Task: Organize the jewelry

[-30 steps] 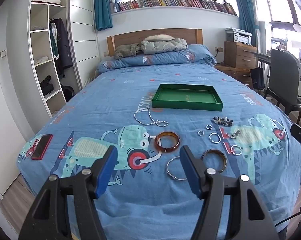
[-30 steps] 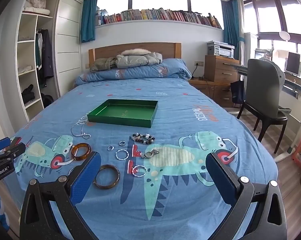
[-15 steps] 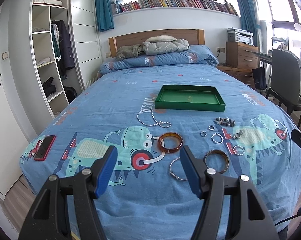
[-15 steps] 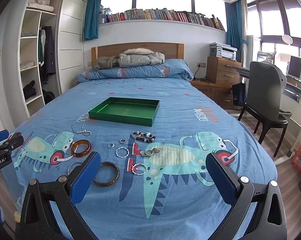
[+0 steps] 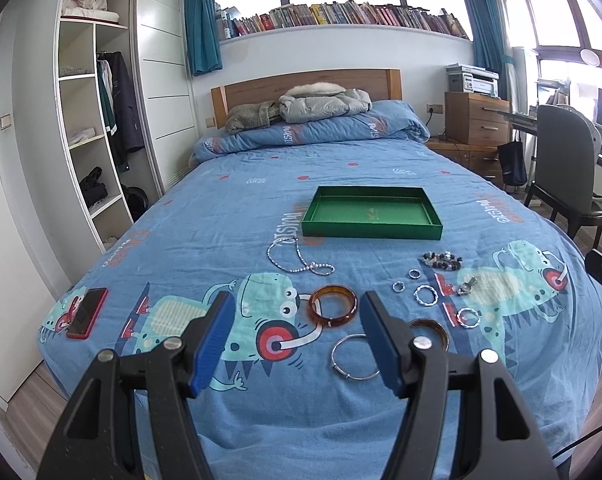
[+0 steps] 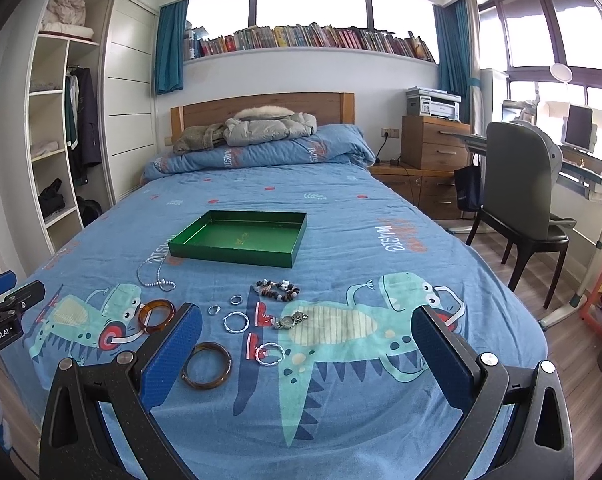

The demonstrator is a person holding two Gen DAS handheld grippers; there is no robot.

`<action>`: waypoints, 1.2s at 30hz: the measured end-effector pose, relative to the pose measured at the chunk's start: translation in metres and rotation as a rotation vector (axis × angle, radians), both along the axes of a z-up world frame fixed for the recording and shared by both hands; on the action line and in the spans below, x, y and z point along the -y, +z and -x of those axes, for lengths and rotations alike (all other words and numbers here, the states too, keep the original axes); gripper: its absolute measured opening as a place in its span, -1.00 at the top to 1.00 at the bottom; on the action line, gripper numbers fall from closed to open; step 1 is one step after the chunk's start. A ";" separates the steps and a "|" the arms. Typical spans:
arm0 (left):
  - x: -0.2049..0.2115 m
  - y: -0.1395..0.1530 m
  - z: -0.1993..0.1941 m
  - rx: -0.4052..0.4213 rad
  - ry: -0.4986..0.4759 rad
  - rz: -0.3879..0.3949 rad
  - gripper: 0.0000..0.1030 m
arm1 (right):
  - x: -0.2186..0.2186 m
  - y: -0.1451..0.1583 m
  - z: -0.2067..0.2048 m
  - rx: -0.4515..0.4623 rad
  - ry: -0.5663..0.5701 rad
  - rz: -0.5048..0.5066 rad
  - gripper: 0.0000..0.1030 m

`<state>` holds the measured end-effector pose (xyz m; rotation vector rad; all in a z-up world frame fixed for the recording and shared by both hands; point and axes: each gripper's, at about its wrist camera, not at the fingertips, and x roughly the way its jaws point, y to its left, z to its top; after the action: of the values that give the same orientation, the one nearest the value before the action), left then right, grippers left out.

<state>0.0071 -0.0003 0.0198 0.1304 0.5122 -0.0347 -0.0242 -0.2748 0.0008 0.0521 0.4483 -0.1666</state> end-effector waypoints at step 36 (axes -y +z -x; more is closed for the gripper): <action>0.005 -0.022 -0.015 -0.027 -0.003 -0.011 -0.22 | -0.003 -0.015 -0.008 -0.019 0.048 0.002 -0.99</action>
<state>0.0217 -0.0056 -0.0024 0.1415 0.5397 -0.0371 -0.0158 -0.2723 -0.0139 0.0384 0.4678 -0.1208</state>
